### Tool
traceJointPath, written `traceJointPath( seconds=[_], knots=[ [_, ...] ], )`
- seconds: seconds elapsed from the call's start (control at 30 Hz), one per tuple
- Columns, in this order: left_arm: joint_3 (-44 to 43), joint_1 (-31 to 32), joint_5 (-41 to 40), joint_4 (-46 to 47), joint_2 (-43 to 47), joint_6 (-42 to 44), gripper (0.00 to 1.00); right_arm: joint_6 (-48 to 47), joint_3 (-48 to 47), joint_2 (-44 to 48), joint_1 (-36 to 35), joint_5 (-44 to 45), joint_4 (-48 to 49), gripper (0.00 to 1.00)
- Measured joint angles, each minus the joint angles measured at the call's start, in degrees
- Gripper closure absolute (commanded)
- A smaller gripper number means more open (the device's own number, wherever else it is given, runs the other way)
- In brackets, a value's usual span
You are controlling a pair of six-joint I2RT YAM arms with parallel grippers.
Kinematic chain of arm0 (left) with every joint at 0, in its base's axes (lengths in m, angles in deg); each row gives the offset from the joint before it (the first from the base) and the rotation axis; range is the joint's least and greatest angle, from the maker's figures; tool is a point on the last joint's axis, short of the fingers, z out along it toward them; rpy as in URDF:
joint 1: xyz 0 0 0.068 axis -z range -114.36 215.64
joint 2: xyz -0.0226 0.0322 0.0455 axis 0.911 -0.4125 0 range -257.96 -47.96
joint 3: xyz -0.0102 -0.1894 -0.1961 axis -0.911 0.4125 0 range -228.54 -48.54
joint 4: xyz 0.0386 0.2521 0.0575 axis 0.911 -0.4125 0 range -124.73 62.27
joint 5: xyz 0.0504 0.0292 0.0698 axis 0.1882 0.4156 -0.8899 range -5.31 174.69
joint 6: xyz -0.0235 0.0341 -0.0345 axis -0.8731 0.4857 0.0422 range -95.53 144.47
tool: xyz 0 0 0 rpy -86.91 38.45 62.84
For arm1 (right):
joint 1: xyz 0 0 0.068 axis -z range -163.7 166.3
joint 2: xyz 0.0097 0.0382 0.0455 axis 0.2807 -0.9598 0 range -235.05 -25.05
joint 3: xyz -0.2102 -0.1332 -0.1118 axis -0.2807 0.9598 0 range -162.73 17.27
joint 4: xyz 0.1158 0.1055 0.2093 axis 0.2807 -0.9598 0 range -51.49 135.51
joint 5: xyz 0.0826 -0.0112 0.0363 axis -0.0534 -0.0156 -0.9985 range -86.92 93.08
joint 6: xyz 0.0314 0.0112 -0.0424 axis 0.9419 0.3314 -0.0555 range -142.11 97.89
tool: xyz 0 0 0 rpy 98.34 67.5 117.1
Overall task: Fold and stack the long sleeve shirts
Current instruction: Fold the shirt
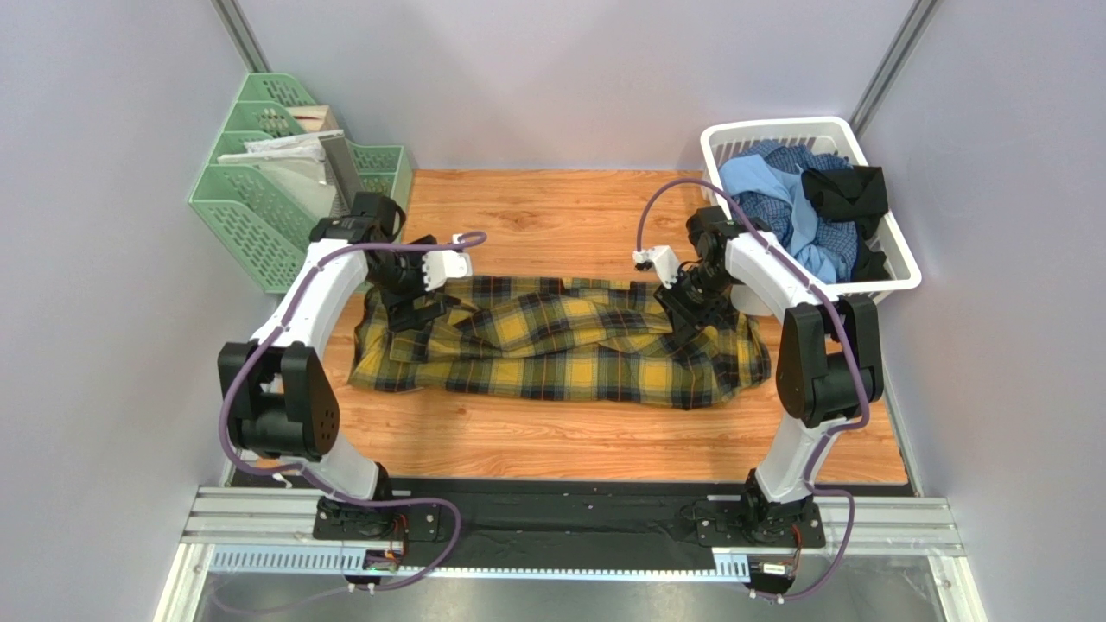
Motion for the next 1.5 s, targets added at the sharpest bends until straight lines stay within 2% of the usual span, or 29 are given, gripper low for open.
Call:
traceJointPath(
  seconds=[0.1,0.13,0.3,0.37,0.4,0.47,0.5,0.57,0.6,0.77,0.93,1.1,1.2,1.33,1.37,1.43,1.47,1.5],
  knots=[
    [-0.1,1.5,-0.5,-1.2,-3.1,2.2,0.03,0.0,0.0,0.0,0.0,0.4,0.2,0.77],
    [0.1,1.9,-0.7,-1.6,-3.8,2.7,0.10,0.0,0.0,0.0,0.0,0.6,0.3,0.77],
    [3.7,3.6,-2.8,-4.3,-5.7,5.7,0.32,0.0,0.2,0.0,0.0,1.7,1.0,0.79],
    [5.4,3.6,-4.0,-4.8,-5.7,6.9,0.43,0.0,0.3,0.0,0.0,2.1,1.4,0.85],
    [6.0,3.6,-4.6,-4.8,-5.7,7.3,0.54,0.1,0.3,0.0,0.0,2.5,1.6,0.88],
    [7.3,3.6,-5.9,-4.7,-5.5,8.0,0.69,0.1,0.6,0.0,0.0,3.0,1.9,0.96],
    [7.9,3.6,-6.5,-4.6,-5.3,8.8,0.83,0.1,0.8,0.0,0.0,3.3,2.0,0.99],
    [8.1,3.6,-7.4,-4.6,-4.5,9.8,0.98,0.3,0.9,-0.1,0.0,3.9,2.3,1.00],
    [8.0,3.6,-7.7,-4.5,-4.2,9.6,1.00,0.3,0.9,-0.2,0.0,4.1,2.6,1.00],
    [6.5,3.6,-9.1,-4.4,-2.4,9.9,1.00,0.7,0.8,-0.3,0.7,4.4,2.9,1.00],
    [-1.7,3.6,-9.5,-4.2,-2.5,8.8,1.00,2.4,-0.8,-0.3,3.3,3.4,3.0,1.00],
    [-7.6,3.6,-9.9,3.0,-1.9,7.5,1.00,3.6,-3.2,-0.3,7.6,1.7,4.2,1.00],
    [-3.5,3.6,-9.8,9.3,0.2,7.7,1.00,3.7,-3.2,-0.3,9.0,0.8,4.2,1.00],
    [11.4,3.2,-10.3,18.7,5.6,10.5,1.00,3.7,-2.9,-0.3,8.7,-1.0,3.9,1.00],
    [16.0,3.1,-10.5,21.1,6.7,11.6,0.93,3.6,-2.7,-0.3,8.5,-1.4,3.8,1.00],
    [23.6,2.9,-11.1,25.1,7.6,13.5,0.86,3.4,-1.8,-0.3,8.3,-1.9,3.6,1.00],
    [27.0,2.8,-11.8,26.9,7.6,14.1,0.66,3.3,-1.3,-0.3,8.3,-1.9,3.3,0.99],
    [29.4,2.6,-12.3,28.0,7.4,14.6,0.59,3.1,-0.8,-0.3,8.3,-2.0,3.1,0.93]
  ],
)
